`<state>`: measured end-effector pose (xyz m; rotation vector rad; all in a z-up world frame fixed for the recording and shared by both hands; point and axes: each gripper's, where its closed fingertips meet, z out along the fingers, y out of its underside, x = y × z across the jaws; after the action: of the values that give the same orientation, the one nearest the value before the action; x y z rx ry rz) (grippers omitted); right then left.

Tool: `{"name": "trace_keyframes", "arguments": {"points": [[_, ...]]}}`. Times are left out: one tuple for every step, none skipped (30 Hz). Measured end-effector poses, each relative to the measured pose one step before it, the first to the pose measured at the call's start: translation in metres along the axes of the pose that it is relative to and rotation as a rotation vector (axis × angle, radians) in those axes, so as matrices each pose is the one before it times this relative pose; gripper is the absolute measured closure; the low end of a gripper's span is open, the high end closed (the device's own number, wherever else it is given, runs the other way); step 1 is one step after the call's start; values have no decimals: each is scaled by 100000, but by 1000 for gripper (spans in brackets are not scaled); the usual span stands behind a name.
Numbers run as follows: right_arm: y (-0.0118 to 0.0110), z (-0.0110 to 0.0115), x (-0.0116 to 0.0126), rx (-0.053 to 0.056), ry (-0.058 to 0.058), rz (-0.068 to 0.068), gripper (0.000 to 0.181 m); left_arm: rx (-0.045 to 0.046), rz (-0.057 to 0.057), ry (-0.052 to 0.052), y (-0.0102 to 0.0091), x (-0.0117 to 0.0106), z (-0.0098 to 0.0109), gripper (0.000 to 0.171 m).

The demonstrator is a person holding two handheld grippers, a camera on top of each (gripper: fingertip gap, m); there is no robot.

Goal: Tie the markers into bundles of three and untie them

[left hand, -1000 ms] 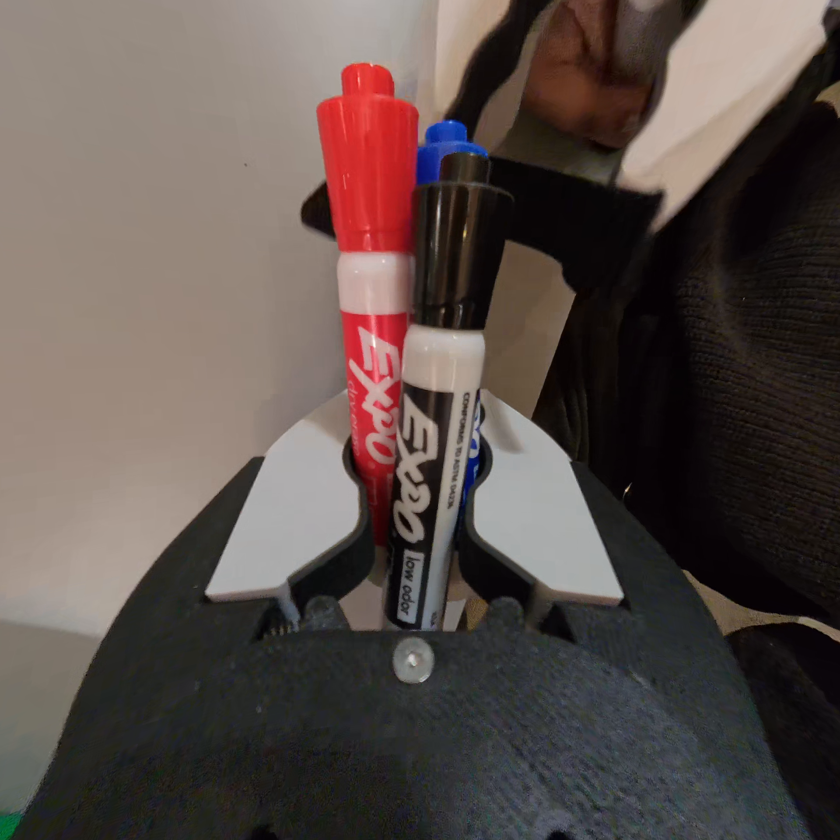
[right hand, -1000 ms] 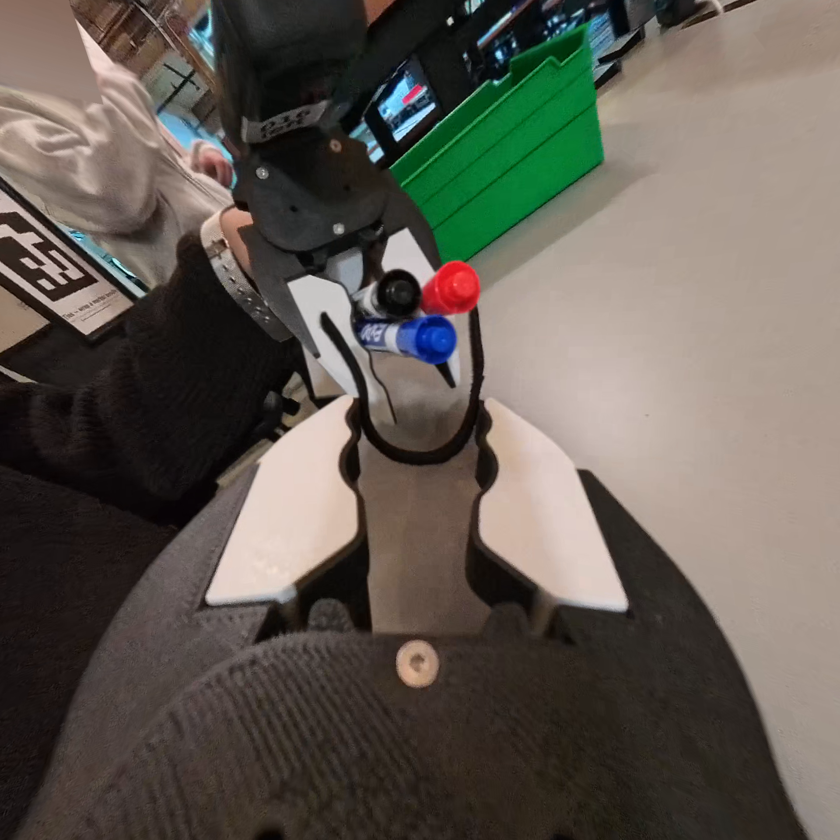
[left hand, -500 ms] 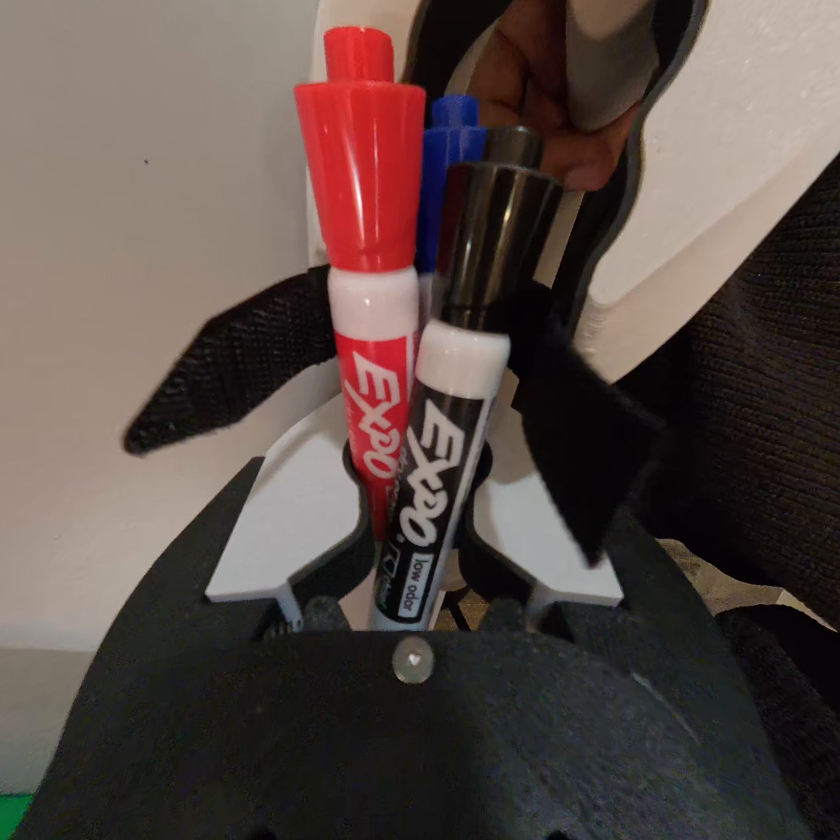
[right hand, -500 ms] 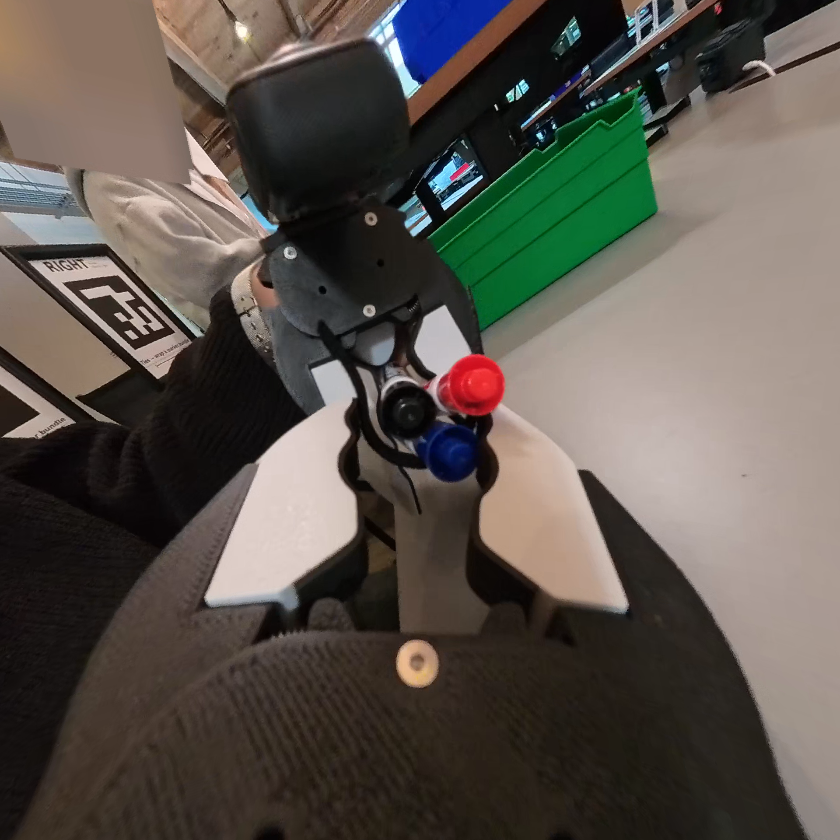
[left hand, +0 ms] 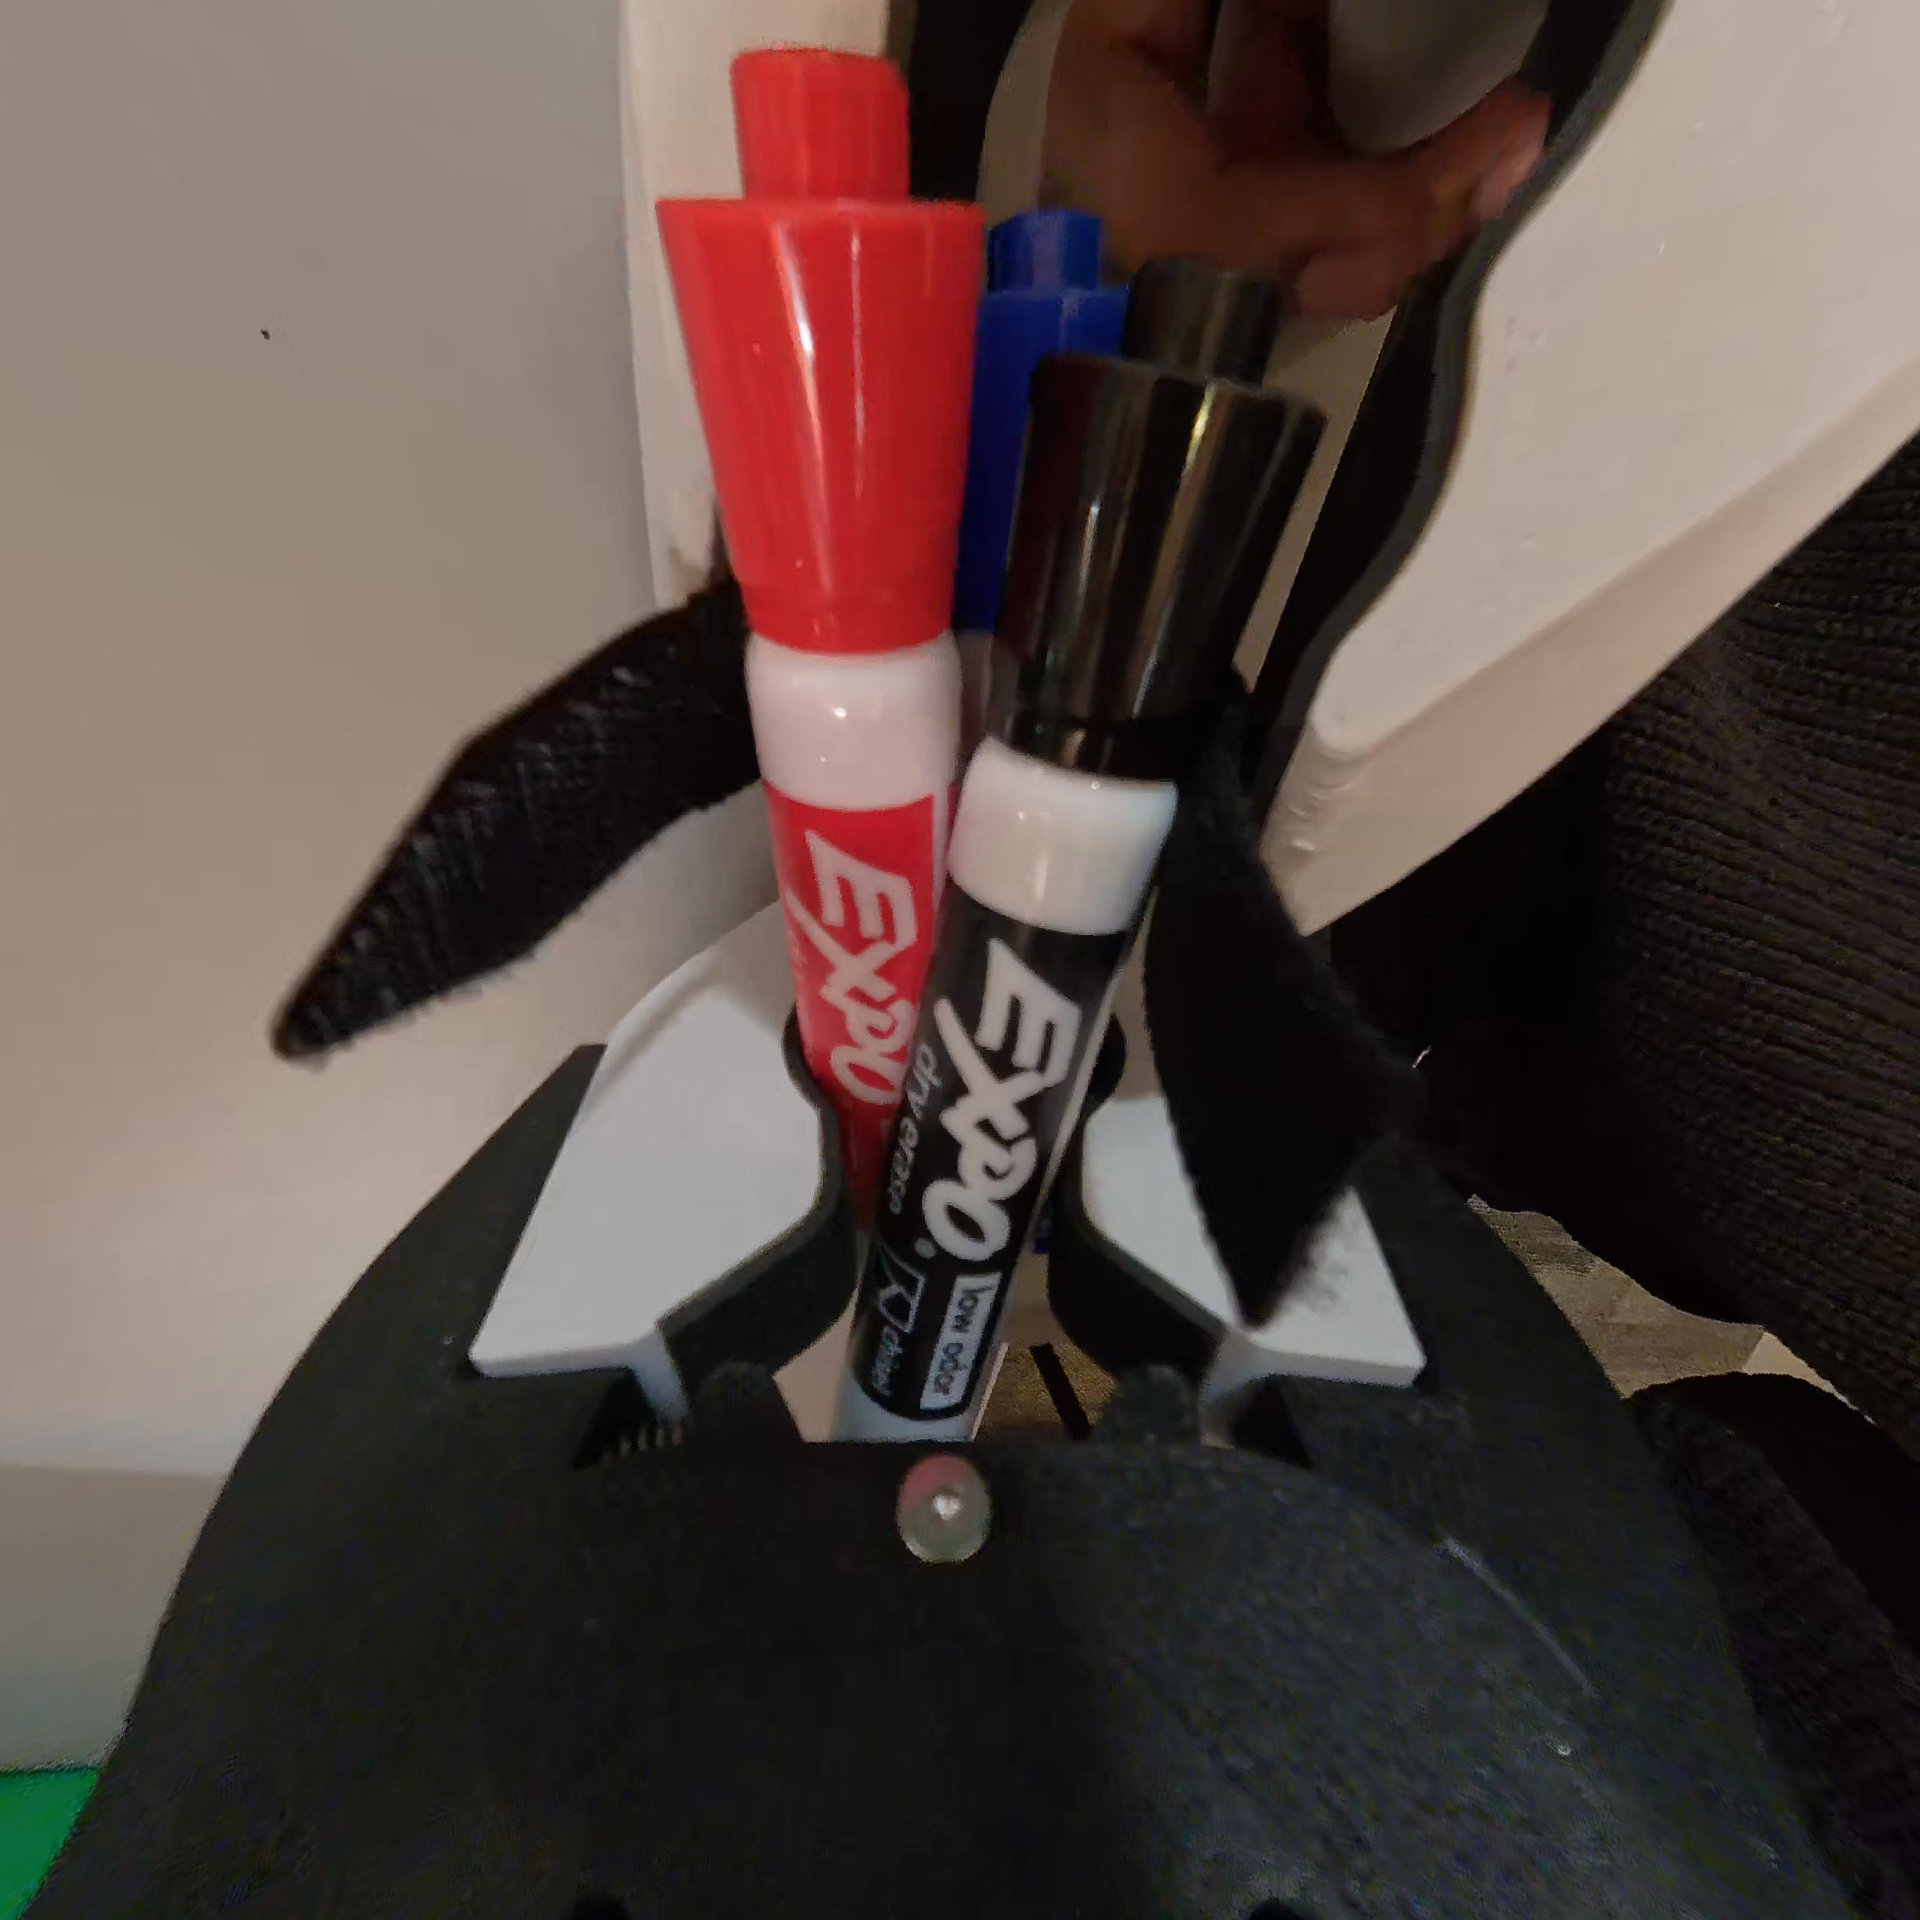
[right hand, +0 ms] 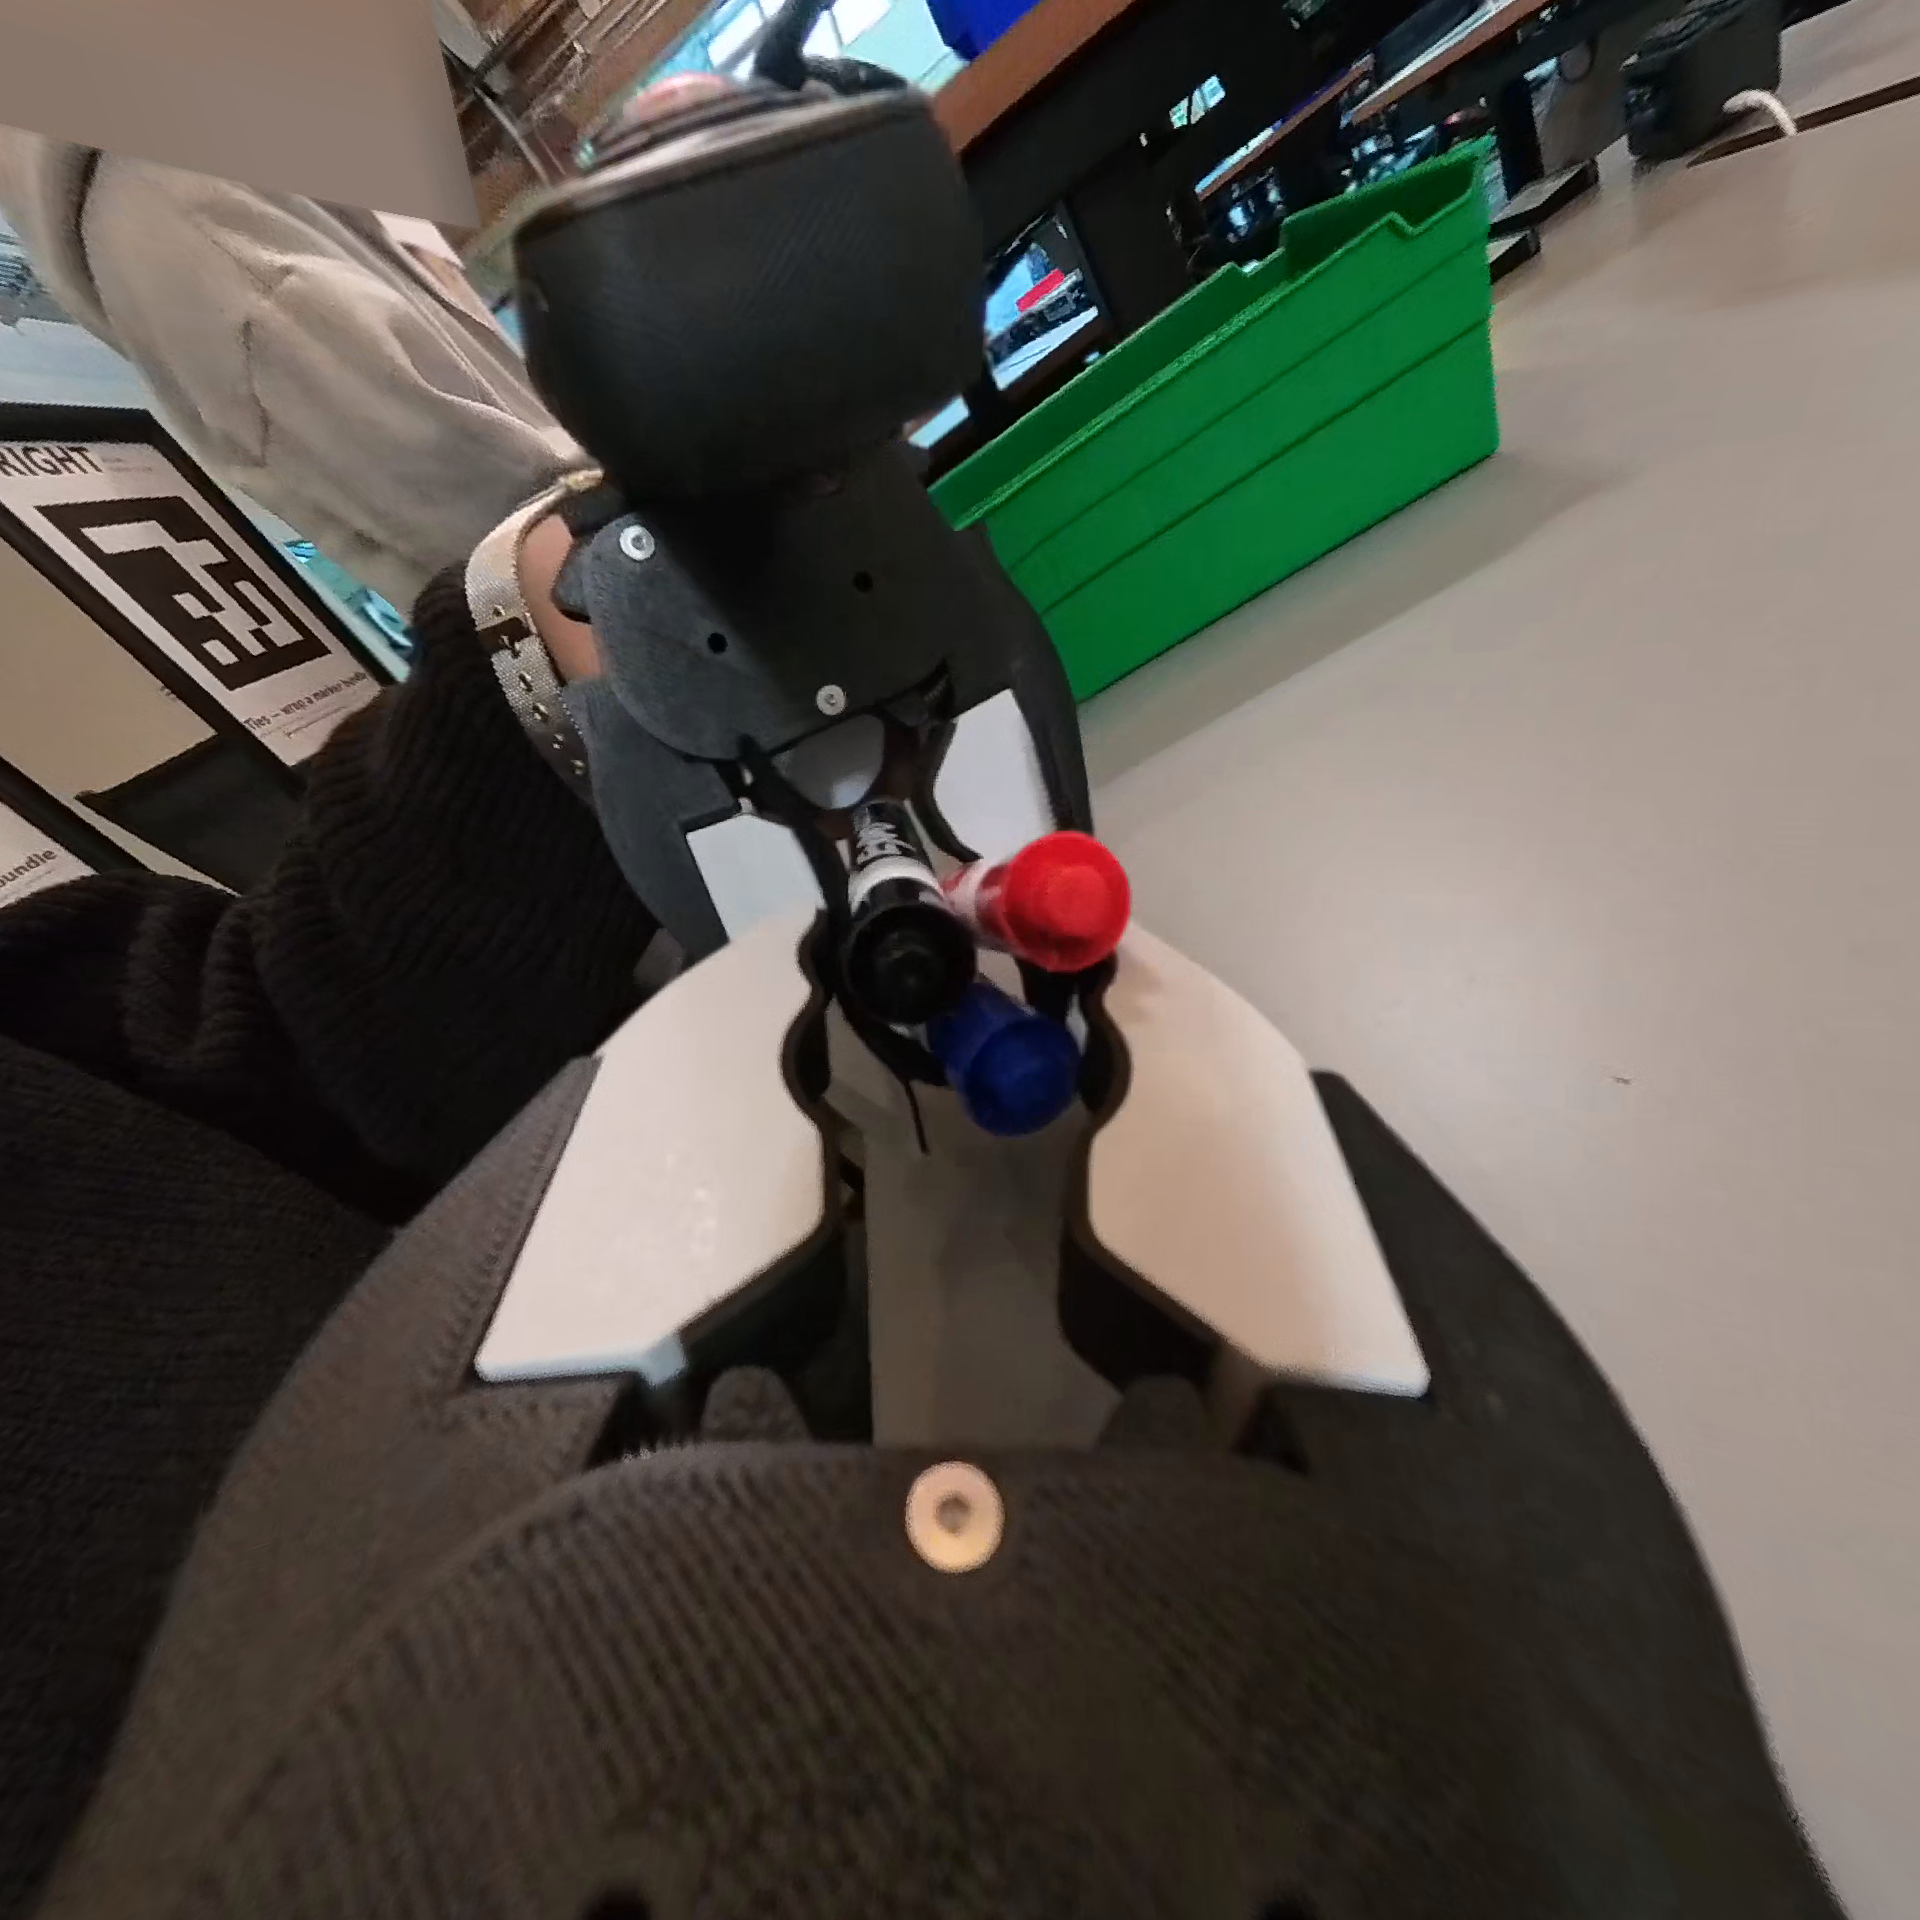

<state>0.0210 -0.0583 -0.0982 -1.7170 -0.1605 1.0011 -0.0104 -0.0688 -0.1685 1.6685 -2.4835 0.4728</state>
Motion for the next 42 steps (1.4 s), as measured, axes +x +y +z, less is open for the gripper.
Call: {"name": "trace_keyframes", "arguments": {"points": [[-39, -47, 35, -3, 1364, -1838, 132, -127, 6, 389, 55, 42, 23, 128], [5, -35, -63, -330, 438, -1765, 131, -11, 118, 236, 24, 45, -9, 127], [56, -23, -50, -737, 156, -1193, 131, -94, 47, -34, 7, 28, -17, 127], [53, -14, -31, -672, 22, -736, 130, -283, -73, 138, 28, 47, -1, 127], [34, -24, -10, -384, -68, -451, 130, -159, 2, 30, -10, 28, 12, 127], [6, -28, 16, -171, 92, -175, 131, -110, 5, 29, -7, 32, 15, 127], [-8, -53, 71, 35, 378, -69, 131, -222, -62, 98, 20, 20, 29, 127], [-28, -60, 97, 46, 495, -17, 130, -369, -102, 128, 43, 21, 37, 127], [16, -62, 79, -280, 371, -112, 130, -318, -122, 42, 54, -5, 43, 129], [33, -74, 75, -425, 388, -251, 130, -193, -78, 42, 12, -2, 38, 129], [22, -51, 30, -387, 128, -274, 130, -91, 78, 185, -8, 48, 48, 129], [64, -36, -21, -552, -95, -284, 130, -359, 114, 77, 18, 30, 51, 129], [47, -22, 1, -549, -11, -345, 131, -324, -55, 116, 16, 39, 51, 129], [44, -23, 11, -448, 151, -444, 131, -158, -132, 207, -13, 43, 28, 128], [12, -16, -10, -209, 176, -653, 130, -83, -19, 128, -15, 31, 24, 129], [-16, -18, -18, -99, 139, -816, 130, -194, 39, -95, 0, 22, 12, 129], [20, -9, -21, -355, 213, -848, 131, -347, -37, -182, 25, 5, 7, 129], [39, -18, -12, -583, 154, -827, 131, -341, 59, -129, 24, 8, 30, 129], [32, -16, -12, -419, -22, -589, 131, -190, 128, -26, 1, 22, 22, 129], [34, -36, -16, -368, -137, -221, 132, -117, 85, -74, 0, -2, 30, 128], [57, -51, -24, -373, -356, 196, 132, -178, 121, -33, -9, 15, 32, 128], [63, -56, -30, -426, -671, 700, 133, -279, 156, 35, 27, 21, 53, 129], [89, -53, -24, -456, -727, 1111, 133, -136, 86, -188, -6, -23, 38, 129], [75, -59, 12, -287, -536, 1375, 133, -94, -4, 80, -6, 7, 48, 129], [35, -46, 2, 84, -577, 1522, 134, -156, 23, 90, -12, 14, 37, 129], [-5, -31, 12, 318, -502, 1699, 135, -150, -18, -66, -9, 12, 31, 129], [-13, -17, 10, 429, -392, 1669, 135, -205, -28, -73, 5, -6, 21, 129], [-31, -4, 8, 454, -359, 1437, 136, -202, -20, -145, 14, -12, 20, 128], [-3, 3, 20, 282, -175, 1095, 136, -266, -89, -207, 30, -33, 10, 128], [11, 21, 9, 96, -84, 750, 136, -223, -75, -337, 43, -46, -10, 129], [35, 14, 1, -75, -79, 543, 135, -28, -45, -223, 19, -37, -18, 129], [66, 22, -1, -347, -55, 351, 134, -46, -111, -94, 30, -36, -15, 129], [94, 23, -6, -516, 37, 160, 132, 9, -70, -131, 33, -42, -2, 129], [92, 9, 0, -493, 128, 17, 131, -26, -70, 241, 21, 20, 1, 129], [64, 1, 1, -296, 179, -51, 131, -66, 8, 93, 20, 10, 14, 129], [56, 6, 14, -239, 305, 5, 131, -146, -3, -194, 14, -37, 18, 129], [67, -5, 46, -381, 507, 78, 130, -199, -70, -263, 19, -38, 5, 129], [87, 5, 89, -478, 713, 151, 130, -146, -163, -292, 22, -59, -9, 129], [67, -4, 101, -240, 738, 142, 130, -94, -170, -175, 35, -40, -28, 129], [24, -11, 74, 156, 590, 206, 130, -120, -159, -204, 58, -39, -21, 128], [-33, -7, 51, 425, 391, 453, 130, -161, -186, -300, 56, -60, -36, 128], [-73, -10, 24, 857, 226, 578, 131, -268, -108, -177, 68, -43, -31, 128]]}}
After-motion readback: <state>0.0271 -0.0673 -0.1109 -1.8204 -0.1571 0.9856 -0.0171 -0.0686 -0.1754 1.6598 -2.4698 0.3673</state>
